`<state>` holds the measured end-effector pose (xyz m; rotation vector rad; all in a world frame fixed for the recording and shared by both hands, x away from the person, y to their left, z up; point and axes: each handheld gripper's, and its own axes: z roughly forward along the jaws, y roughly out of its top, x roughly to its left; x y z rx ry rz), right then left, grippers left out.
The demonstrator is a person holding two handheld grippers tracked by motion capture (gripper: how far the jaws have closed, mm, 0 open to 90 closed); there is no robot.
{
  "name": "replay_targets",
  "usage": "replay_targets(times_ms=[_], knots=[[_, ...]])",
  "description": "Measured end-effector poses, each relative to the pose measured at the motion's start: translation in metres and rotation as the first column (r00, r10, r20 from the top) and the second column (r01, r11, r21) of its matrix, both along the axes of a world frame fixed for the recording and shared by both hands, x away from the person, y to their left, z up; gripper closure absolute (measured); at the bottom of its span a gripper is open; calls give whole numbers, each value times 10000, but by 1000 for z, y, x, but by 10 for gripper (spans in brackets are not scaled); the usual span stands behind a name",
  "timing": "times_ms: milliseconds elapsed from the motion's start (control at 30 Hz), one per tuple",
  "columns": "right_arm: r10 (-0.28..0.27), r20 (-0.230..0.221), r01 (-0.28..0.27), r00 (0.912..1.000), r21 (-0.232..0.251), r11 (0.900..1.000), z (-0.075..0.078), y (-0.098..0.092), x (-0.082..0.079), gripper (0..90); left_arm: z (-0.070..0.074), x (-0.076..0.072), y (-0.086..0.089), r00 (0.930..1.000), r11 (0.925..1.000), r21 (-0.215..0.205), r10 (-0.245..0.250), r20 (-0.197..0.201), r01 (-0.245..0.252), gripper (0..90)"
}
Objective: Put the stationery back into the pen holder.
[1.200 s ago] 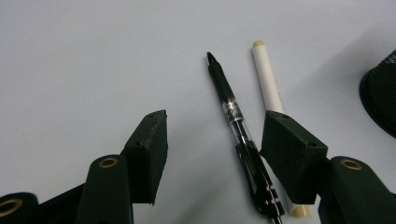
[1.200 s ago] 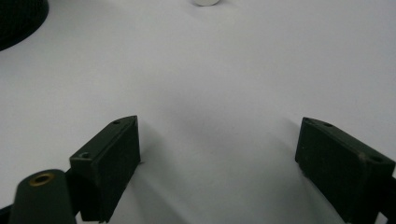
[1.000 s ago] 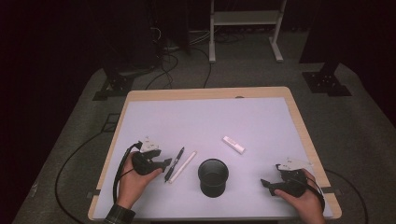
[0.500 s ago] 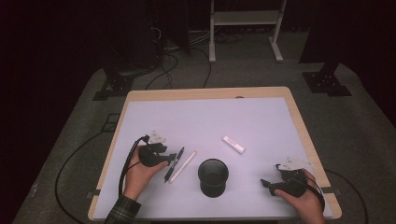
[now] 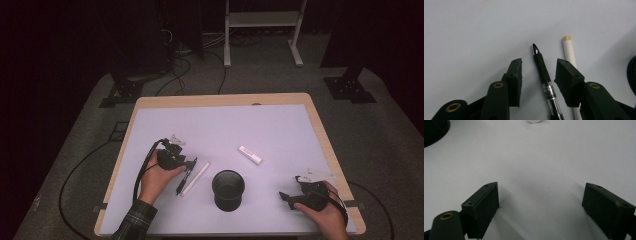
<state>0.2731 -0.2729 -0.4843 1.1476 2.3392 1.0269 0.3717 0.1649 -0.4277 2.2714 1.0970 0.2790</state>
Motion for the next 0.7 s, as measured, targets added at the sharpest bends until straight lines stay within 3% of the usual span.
replay_targets(times_ms=[233, 367, 700], knots=[[-4, -5, 4, 10000, 11, 10000, 0, 0, 0, 128, -1, 9, -8, 9981, 9996, 266, 17, -621, 0, 601], [-25, -16, 25, 10000, 28, 10000, 0, 0, 0, 128, -4, 14, -13, 9961, 9978, 655, -12, -877, 70, 617], [-30, -19, 30, 10000, 38, 10000, 0, 0, 0, 128, -9, 24, -22, 9904, 9931, 1170, 111, -1380, 51, 643]])
